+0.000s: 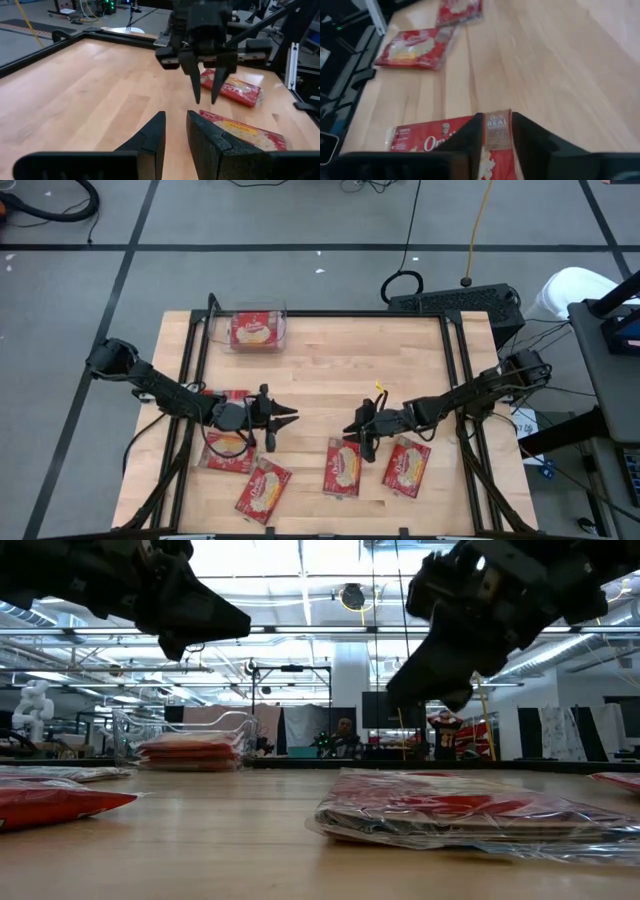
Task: Sort popcorn bags into baskets
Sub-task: Put the red popcorn bag into the transparent bin
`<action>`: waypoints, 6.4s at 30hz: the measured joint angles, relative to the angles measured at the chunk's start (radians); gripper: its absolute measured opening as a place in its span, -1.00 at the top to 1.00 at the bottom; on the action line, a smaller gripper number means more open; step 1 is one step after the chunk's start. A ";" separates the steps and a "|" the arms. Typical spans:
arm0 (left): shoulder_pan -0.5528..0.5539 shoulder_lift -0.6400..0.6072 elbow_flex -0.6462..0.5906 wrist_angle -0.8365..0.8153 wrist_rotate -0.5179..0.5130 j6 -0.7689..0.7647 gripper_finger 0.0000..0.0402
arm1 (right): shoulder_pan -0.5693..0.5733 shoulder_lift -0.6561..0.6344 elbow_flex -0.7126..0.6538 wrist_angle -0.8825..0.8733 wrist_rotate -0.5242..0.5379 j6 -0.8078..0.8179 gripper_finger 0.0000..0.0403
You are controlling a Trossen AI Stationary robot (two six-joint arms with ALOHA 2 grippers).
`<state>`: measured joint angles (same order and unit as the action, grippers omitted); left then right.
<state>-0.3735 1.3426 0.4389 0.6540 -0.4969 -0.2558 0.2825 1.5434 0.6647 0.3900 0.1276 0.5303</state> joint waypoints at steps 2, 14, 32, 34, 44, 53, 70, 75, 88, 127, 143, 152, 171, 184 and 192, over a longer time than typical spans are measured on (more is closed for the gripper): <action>0.015 0.000 0.000 0.000 0.008 0.003 0.59 | -0.004 0.027 0.000 0.034 0.001 0.028 0.36; 0.030 0.000 0.000 0.000 0.009 -0.015 0.59 | -0.031 0.274 0.000 0.299 -0.043 0.060 -0.04; 0.032 0.000 0.000 -0.009 0.009 0.011 0.59 | -0.066 0.446 0.124 0.321 -0.123 -0.096 0.95; 0.032 0.000 0.000 -0.012 0.009 0.011 0.59 | -0.074 0.429 0.122 0.316 -0.111 -0.118 0.98; 0.032 0.000 0.000 -0.047 0.009 -0.046 0.59 | -0.114 0.230 0.121 0.193 0.038 -0.280 1.00; 0.052 0.000 0.000 -0.053 0.096 -0.148 0.49 | -0.135 0.070 0.121 0.149 0.164 -0.401 1.00; 0.209 0.053 0.001 0.074 0.312 -0.242 -0.57 | -0.147 0.024 0.121 0.161 0.183 -0.456 1.00; 0.239 0.183 0.066 0.080 0.328 -0.197 -0.52 | -0.153 0.024 0.121 0.184 0.183 -0.468 1.00; 0.335 0.403 0.260 0.084 0.512 -0.014 -0.14 | -0.165 0.024 0.121 0.197 0.182 -0.501 1.00; 0.643 -0.001 0.869 -1.533 0.520 0.509 0.83 | -0.101 -0.235 -0.293 0.358 0.207 -0.298 0.32; 1.007 0.061 1.024 -1.723 0.345 0.773 0.76 | -0.023 -0.235 -0.331 0.354 0.209 -0.269 0.32; 1.081 0.176 1.024 -1.828 0.348 0.785 0.75 | -0.019 -0.235 -0.331 0.347 0.211 -0.269 0.32; 1.082 0.320 1.023 -1.871 0.285 0.953 0.75 | -0.019 -0.235 -0.331 0.340 0.217 -0.269 0.32; 1.087 0.369 1.023 -1.787 0.259 1.058 0.72 | -0.019 -0.235 -0.331 0.339 0.217 -0.273 0.32; 1.091 0.369 1.023 -1.742 0.201 1.044 0.32 | -0.019 -0.235 -0.330 0.339 0.216 -0.273 0.32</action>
<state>0.7179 1.7111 1.4624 -1.0878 -0.2956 0.7880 0.2638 1.3083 0.3344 0.7289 0.3439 0.2577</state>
